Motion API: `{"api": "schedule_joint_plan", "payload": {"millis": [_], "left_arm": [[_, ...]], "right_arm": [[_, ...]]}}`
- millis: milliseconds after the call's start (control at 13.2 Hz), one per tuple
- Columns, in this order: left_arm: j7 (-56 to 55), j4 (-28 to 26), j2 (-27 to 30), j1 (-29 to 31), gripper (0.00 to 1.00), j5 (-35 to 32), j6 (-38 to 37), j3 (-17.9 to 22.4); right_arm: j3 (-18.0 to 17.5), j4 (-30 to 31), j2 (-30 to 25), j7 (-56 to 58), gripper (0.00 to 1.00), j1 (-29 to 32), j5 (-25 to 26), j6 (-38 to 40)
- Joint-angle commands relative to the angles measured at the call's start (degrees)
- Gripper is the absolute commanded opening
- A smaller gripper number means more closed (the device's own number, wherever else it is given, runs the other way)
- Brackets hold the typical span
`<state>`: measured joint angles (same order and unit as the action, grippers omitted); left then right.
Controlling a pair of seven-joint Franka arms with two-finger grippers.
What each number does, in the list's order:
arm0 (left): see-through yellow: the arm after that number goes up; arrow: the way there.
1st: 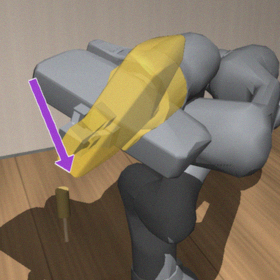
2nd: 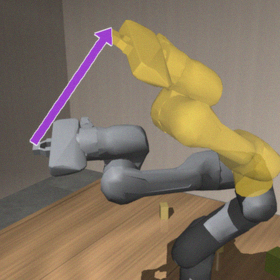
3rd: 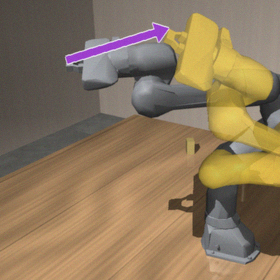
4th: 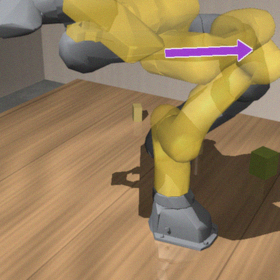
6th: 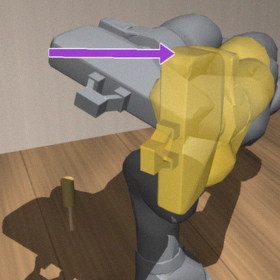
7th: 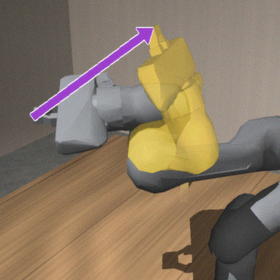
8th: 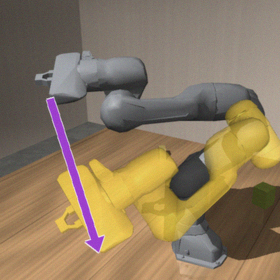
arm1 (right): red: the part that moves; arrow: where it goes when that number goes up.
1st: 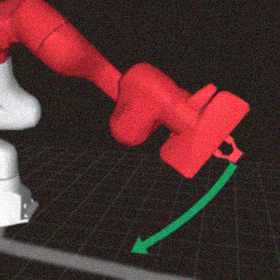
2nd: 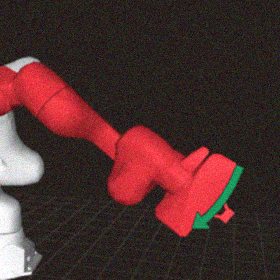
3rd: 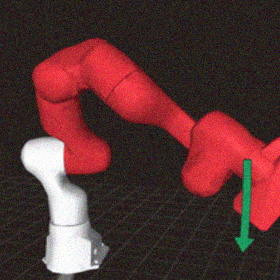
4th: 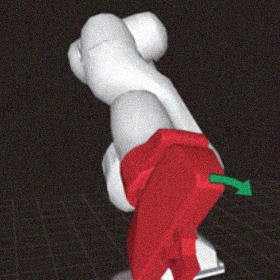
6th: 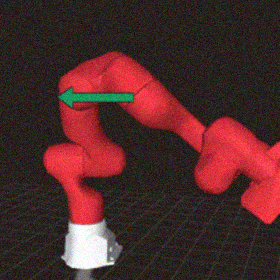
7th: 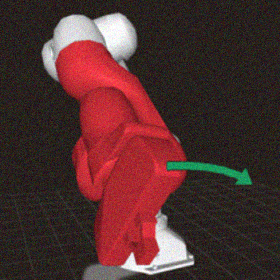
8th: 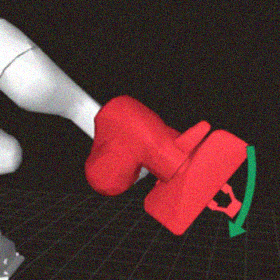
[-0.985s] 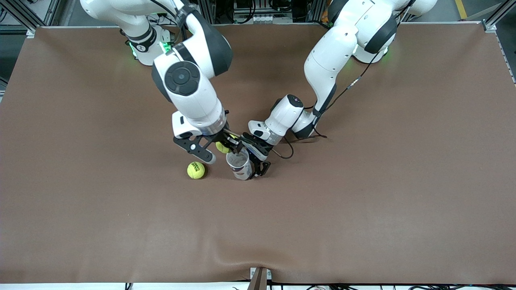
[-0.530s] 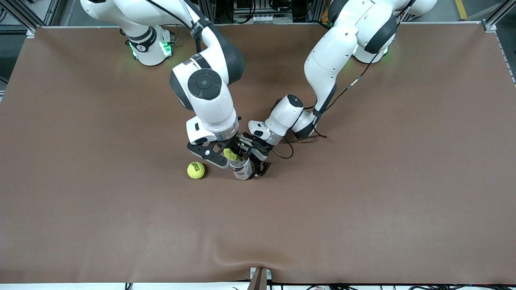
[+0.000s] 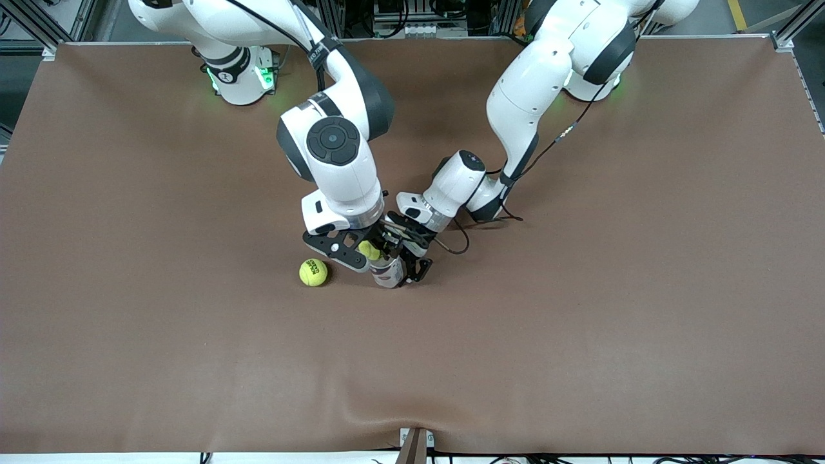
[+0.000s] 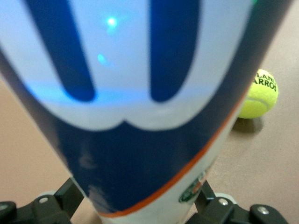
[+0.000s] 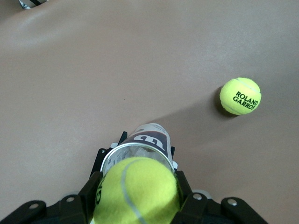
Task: Insert tennis ball vertically with right arm
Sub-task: 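Open the right gripper to drop the ball into the can, withdraw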
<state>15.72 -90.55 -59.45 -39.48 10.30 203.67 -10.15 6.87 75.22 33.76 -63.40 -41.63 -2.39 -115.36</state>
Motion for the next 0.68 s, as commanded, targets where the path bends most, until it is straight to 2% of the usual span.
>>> {"api": "schedule_joint_plan", "payload": {"millis": [0, 152, 227, 303, 455, 606], "left_arm": [[-0.07, -2.88, 2.58, 0.28, 1.00, -0.63, -0.03, -0.04], [-0.07, -4.02, 3.55, 0.63, 1.00, -0.63, -0.11, -0.04], [-0.07, -4.72, 3.99, 0.81, 1.00, -0.63, -0.11, -0.04], [-0.07, -5.16, 4.25, 0.81, 1.00, -0.63, -0.11, -0.04], [-0.07, -5.25, 4.52, 0.90, 1.00, -0.63, -0.11, -0.13], [-0.07, -5.17, 4.52, 0.90, 1.00, -0.72, -0.11, -0.13]], "right_arm": [[0.43, -2.18, 1.31, 0.29, 0.19, -0.30, 0.81, 0.23], [0.51, -2.09, 1.31, 0.29, 0.37, -0.12, 0.72, -0.47], [0.43, -2.09, 1.31, 0.12, 0.52, -0.21, 0.72, -0.65], [0.43, -2.09, 1.40, 0.03, 0.60, -0.21, 0.72, -0.83], [0.51, -2.09, 1.66, -0.32, 0.85, -0.38, 0.81, -1.53], [0.51, -2.09, 1.66, -0.76, 0.85, -0.21, 0.64, -1.62]]}}
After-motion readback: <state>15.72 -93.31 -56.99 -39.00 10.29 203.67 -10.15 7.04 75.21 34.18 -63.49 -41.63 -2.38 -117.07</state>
